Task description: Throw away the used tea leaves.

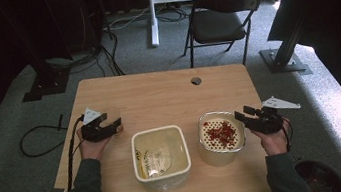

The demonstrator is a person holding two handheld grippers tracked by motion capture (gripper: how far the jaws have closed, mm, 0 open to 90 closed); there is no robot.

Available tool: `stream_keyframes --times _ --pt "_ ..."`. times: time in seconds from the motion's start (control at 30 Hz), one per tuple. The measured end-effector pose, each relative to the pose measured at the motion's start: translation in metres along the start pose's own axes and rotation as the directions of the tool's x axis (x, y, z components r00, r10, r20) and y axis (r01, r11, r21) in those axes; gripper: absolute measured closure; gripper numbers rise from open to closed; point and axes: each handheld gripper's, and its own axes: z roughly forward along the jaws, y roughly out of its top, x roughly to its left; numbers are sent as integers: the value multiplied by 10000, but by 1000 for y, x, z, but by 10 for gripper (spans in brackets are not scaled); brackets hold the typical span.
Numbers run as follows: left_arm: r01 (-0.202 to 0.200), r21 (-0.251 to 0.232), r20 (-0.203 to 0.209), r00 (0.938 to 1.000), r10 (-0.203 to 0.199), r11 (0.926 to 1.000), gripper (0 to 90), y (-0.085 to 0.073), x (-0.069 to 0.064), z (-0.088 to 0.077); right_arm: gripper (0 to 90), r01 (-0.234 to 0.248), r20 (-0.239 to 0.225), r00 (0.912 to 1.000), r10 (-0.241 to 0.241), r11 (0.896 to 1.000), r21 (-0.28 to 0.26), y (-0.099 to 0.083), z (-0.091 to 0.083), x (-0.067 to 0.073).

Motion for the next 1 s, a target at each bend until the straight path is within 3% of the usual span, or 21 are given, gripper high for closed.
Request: stream_keyframes --times 0.2,0.33,0.57,0.63,0.8,0.9,1.0 --pt "-76 -38 316 9995 77 10000 333 18 -5 -5 439 135 -98 9999 -134 9999 70 0 1 2" --pt "-57 -221 492 9988 67 9997 333 32 -10 -7 491 167 -284 9995 -166 9999 34 0 1 3" --pt "-564 -262 752 9955 582 9981 333 66 -27 -9 480 442 -124 9989 -444 9989 -162 1 -1 4" --pt "-685 -325 906 9933 711 9971 333 75 -33 -10 480 846 21 9964 -846 9960 -287 1 -1 6" --pt "-1006 -576 1289 9858 1073 9933 333 97 -48 -9 456 1130 66 9936 -1128 9921 -537 2 0 8" --pt "-1185 -692 1542 9797 1280 9905 333 110 -58 -7 458 1066 -8 9943 -1068 9926 -575 3 1 8" --pt "-1444 -756 1760 9720 1558 9866 333 124 -70 -1 467 822 -9 9966 -822 9962 -272 6 1 9"
